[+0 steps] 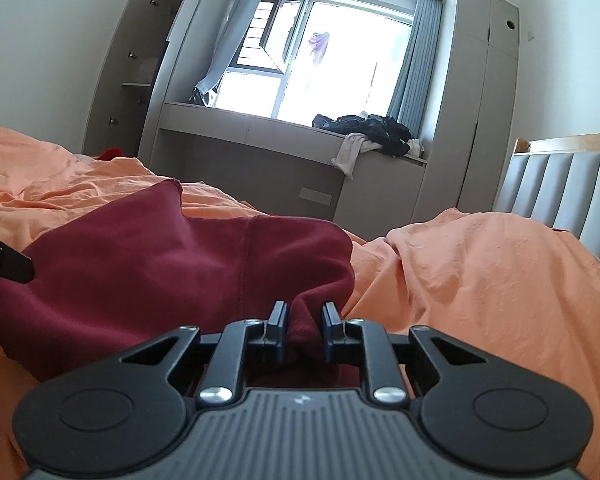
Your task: Fold small clothes
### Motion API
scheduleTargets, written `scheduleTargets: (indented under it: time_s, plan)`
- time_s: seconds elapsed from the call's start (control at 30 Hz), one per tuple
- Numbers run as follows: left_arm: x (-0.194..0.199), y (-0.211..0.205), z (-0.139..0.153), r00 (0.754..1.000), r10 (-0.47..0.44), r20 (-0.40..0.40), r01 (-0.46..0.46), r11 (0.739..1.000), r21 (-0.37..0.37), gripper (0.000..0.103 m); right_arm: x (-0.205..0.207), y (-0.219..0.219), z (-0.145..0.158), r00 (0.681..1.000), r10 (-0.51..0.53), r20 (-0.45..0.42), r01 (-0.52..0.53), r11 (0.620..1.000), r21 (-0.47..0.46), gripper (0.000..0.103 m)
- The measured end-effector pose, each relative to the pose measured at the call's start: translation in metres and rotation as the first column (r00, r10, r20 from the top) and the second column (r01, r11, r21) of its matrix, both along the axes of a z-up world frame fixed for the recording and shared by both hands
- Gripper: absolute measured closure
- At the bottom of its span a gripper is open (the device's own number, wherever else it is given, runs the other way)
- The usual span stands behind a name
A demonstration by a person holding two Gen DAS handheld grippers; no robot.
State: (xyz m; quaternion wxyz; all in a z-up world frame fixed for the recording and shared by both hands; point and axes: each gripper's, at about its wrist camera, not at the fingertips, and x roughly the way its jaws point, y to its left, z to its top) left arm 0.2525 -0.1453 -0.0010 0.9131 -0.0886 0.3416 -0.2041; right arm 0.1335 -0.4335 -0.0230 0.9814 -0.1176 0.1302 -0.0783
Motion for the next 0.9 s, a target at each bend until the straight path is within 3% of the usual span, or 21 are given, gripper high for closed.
scheduleTargets:
  time_s: [0.47, 0.67, 0.9]
  plan:
    - [0.0, 0.0, 0.0, 1.0, 0.001, 0.0, -0.001, 1.0, -0.001, 0.0, 0.004, -0.007, 0.001, 1.0, -0.024, -0.017, 0.025, 0.999, 0.042, 0.075]
    - [0.0, 0.0, 0.0, 1.0, 0.001, 0.0, -0.001, 1.0, -0.001, 0.0, 0.004, -0.009, 0.001, 0.999, -0.03, -0.02, 0.031, 0.998, 0.046, 0.068]
    - [0.0, 0.001, 0.0, 1.0, 0.001, 0.0, -0.001, 1.0, -0.001, 0.0, 0.004, -0.011, 0.001, 0.999, -0.048, -0.018, 0.049, 0.997, 0.058, 0.053]
